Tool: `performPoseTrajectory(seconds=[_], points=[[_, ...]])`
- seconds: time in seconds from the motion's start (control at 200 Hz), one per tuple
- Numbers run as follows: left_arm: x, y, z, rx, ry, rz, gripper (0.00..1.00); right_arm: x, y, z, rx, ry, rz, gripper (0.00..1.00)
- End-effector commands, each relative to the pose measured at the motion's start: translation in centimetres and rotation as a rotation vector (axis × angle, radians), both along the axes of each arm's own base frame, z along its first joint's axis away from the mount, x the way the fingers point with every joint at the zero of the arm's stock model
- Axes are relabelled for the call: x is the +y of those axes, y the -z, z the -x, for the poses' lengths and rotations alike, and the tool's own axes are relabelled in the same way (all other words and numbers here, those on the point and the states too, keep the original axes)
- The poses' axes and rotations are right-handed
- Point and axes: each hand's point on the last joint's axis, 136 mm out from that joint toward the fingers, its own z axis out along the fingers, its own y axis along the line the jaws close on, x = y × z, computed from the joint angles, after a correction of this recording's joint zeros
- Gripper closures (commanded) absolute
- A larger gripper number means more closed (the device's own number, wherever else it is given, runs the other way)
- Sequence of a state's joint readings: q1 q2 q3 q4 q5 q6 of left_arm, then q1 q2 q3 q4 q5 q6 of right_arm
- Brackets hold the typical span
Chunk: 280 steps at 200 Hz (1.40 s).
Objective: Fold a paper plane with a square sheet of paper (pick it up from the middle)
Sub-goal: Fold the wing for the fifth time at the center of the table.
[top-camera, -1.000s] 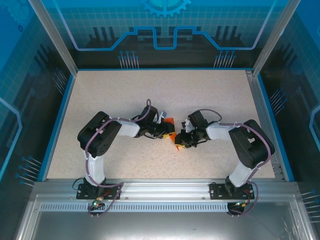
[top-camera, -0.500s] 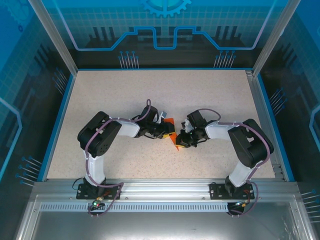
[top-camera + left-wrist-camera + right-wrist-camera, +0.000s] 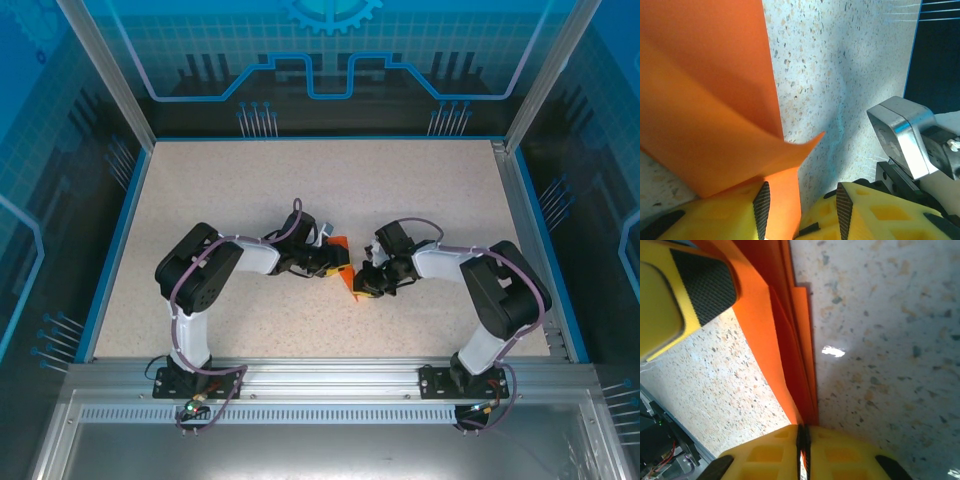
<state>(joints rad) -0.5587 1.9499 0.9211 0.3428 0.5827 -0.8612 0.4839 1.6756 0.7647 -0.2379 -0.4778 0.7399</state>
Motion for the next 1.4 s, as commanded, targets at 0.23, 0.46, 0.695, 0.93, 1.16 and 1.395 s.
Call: performPoseTrajectory(seconds=[0.23, 0.46, 0.695, 0.93, 1.16, 1.395], points=[[0.4, 2.1, 0.9, 0.050, 0.012, -0.052, 0.57, -2.7, 3.4, 3.3, 0.137, -0.008, 0.175, 0.93], [0.4, 2.1, 1.0, 0.052, 0.016, -0.052, 0.57, -1.9, 1.7, 3.2, 0.093, -0.033, 0.125, 0.85], [0.4, 2.2, 1.0, 0.051, 0.016, -0.054, 0.57, -2.3, 2.8, 3.6, 0.117, -0.043, 0.173, 0.88], [0.6, 2.4, 1.0, 0.059, 0.011, -0.060, 0.57, -1.1, 1.8, 2.8, 0.078, -0.053, 0.132, 0.86], [1.0, 3.2, 1.0, 0.094, -0.010, -0.100, 0.59, -0.6, -0.3, 2.0, 0.002, -0.083, 0.109, 0.77], [1.0, 3.4, 1.1, 0.100, -0.009, -0.098, 0.59, -1.2, 0.7, 2.3, 0.012, -0.091, 0.170, 0.78]])
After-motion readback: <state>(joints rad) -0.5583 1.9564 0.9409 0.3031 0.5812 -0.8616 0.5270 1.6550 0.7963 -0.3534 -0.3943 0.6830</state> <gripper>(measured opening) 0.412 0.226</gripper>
